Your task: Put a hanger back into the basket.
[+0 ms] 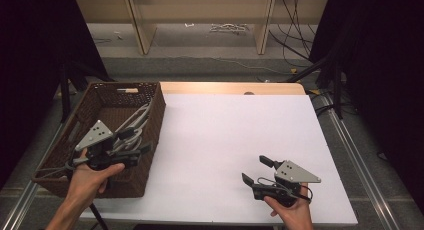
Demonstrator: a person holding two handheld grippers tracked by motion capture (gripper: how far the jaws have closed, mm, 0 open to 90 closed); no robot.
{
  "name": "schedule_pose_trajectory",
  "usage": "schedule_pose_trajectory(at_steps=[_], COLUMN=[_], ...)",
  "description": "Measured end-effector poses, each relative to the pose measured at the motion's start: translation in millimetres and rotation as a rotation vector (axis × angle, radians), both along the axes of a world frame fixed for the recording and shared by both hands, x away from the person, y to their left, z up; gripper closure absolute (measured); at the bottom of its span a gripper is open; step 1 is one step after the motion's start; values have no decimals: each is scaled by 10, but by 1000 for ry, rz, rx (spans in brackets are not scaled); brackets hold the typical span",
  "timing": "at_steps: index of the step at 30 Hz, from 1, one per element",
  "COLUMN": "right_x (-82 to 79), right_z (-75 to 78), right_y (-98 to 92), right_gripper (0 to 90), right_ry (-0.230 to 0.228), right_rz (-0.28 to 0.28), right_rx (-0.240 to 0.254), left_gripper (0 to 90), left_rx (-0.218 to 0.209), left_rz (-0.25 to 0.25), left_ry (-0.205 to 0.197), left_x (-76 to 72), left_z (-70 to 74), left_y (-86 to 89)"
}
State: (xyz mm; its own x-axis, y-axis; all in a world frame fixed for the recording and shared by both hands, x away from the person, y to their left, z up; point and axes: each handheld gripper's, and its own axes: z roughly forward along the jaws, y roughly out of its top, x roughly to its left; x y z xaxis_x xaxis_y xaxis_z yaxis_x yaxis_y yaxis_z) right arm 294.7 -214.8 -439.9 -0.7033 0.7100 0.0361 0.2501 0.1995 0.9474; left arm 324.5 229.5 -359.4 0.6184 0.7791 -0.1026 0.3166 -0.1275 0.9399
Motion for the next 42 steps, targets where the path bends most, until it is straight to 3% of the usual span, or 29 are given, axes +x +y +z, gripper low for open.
schedule_pose_trajectory(at_steps=[13, 19, 20, 24, 30, 42], right_x=[-5, -6, -11, -25, -34, -85], right_z=[0, -1, 10, 17, 29, 52], right_y=[4, 19, 9, 12, 19, 33], right_gripper=[202, 201, 201, 200, 200, 177], right_ry=[-10, -16, -9, -4, -15, -27], right_rz=[-10, 2, 3, 1, 7, 11], right_rx=[6, 23, 5, 7, 14, 31], left_gripper=[165, 163, 163, 159, 159, 159], left_rx=[-35, -43, -41, -58, -51, -11], left_rz=[-55, -71, -76, -89, -94, -89], left_ry=[-31, -52, -59, -53, -71, -106], left_x=[-127, -162, -166, -187, -203, -284], left_z=[-130, -192, -201, -248, -322, -642], left_y=[-280, -339, -342, -367, -396, -413])
